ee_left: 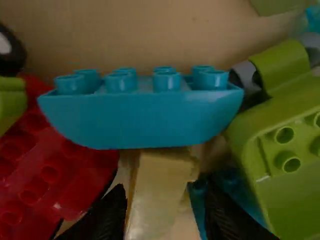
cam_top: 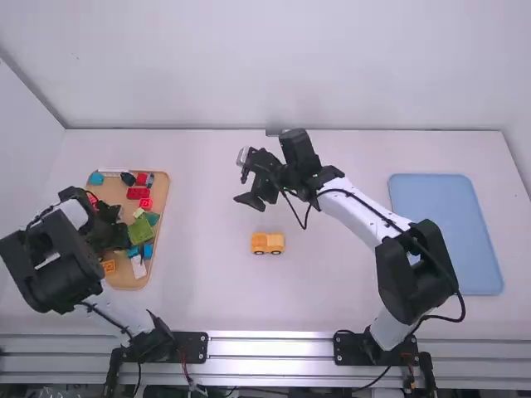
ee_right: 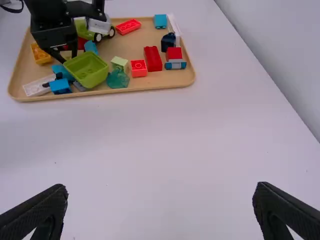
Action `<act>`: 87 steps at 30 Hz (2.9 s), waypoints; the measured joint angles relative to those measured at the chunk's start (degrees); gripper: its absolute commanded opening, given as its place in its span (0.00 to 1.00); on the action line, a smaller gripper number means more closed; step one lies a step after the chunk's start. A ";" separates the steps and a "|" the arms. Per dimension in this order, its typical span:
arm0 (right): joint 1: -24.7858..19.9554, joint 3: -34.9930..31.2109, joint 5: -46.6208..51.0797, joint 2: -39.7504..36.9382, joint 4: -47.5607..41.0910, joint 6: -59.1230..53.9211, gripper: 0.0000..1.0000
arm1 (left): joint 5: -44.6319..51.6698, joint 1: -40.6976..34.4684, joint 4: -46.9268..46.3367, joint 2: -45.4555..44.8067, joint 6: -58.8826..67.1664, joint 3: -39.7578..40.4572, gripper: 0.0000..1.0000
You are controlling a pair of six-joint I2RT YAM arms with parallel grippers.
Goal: Assemble lego blocks to make yellow taxi
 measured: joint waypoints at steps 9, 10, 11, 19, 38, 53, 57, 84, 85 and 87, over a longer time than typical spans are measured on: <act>0.11 0.00 0.81 0.00 0.04 -0.04 0.98 | 0.11 -0.15 3.08 -0.02 0.87 -2.27 0.46; 0.11 0.00 0.79 0.00 0.04 -0.04 0.98 | -0.33 -0.17 3.28 -0.02 0.04 -2.51 0.45; 0.11 0.00 0.79 0.00 0.04 -0.11 0.99 | -0.57 -0.17 3.52 -0.02 -0.26 -2.67 0.45; 0.11 0.00 0.81 0.00 0.04 -0.13 0.98 | -2.54 -0.17 4.79 -0.09 -2.51 -3.48 0.38; 0.11 0.00 0.81 0.00 -0.02 0.26 0.98 | -1.07 -0.15 8.46 -0.11 -4.15 -3.78 0.17; -1.77 0.00 0.72 0.00 1.53 7.32 0.99 | -0.94 -2.60 10.19 -19.85 -11.61 -10.40 0.16; -4.24 0.00 -0.98 0.00 3.43 12.92 0.99 | 0.26 -8.24 12.59 -34.23 -12.07 -16.02 0.22; -10.84 -4.37 -30.75 0.00 10.64 22.58 0.69 | 10.49 -59.91 50.14 -32.15 -8.48 -20.24 0.20; -11.41 -5.57 -30.69 0.00 13.33 24.41 0.70 | 10.34 -60.43 51.01 -31.28 -7.93 -20.24 0.21; -12.52 -7.21 -30.67 0.00 16.20 27.54 0.69 | 10.19 -61.09 53.07 -29.86 -7.32 -20.24 0.22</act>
